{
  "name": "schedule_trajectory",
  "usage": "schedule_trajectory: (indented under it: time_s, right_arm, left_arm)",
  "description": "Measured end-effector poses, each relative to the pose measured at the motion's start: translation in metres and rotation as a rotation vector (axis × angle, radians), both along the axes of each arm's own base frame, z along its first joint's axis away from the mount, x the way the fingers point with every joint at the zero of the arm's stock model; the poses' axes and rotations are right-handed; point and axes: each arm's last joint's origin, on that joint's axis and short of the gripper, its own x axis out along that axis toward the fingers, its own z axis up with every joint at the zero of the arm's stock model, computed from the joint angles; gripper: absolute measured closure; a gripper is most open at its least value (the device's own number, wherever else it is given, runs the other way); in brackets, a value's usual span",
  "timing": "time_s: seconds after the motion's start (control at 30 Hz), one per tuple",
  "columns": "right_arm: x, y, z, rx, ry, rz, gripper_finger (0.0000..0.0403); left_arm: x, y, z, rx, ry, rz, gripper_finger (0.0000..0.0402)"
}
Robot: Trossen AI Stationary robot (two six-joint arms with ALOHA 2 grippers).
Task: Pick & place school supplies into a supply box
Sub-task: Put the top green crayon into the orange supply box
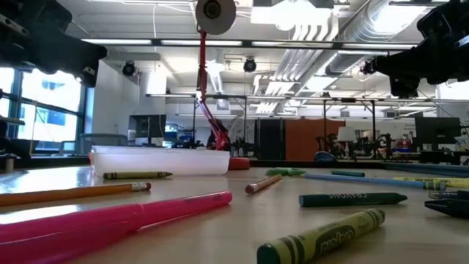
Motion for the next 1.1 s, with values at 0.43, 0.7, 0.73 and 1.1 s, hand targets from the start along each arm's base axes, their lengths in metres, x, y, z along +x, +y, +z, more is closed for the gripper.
schedule_trajectory:
  time_s: [0.43, 0.7, 0.73, 1.1]
  right_arm:
    - [0.000, 0.000, 0.000, 0.000, 0.000, 0.000, 0.0402]
    - [0.000, 0.000, 0.000, 0.000, 0.000, 0.000, 0.0402]
    - [0.000, 0.000, 0.000, 0.000, 0.000, 0.000, 0.0402]
    - [0.000, 0.000, 0.000, 0.000, 0.000, 0.000, 0.0402]
  left_arm:
    - [0.000, -0.002, -0.004, -0.024, 0.040, -0.077, 0.0357]
    - [-0.002, 0.004, 0.014, 0.103, -0.065, 0.119, 0.0357]
    - [-0.002, 0.004, 0.013, 0.103, -0.051, 0.130, 0.0357]
    - [-0.003, 0.004, 0.021, 0.156, -0.133, 0.130, 0.0336]
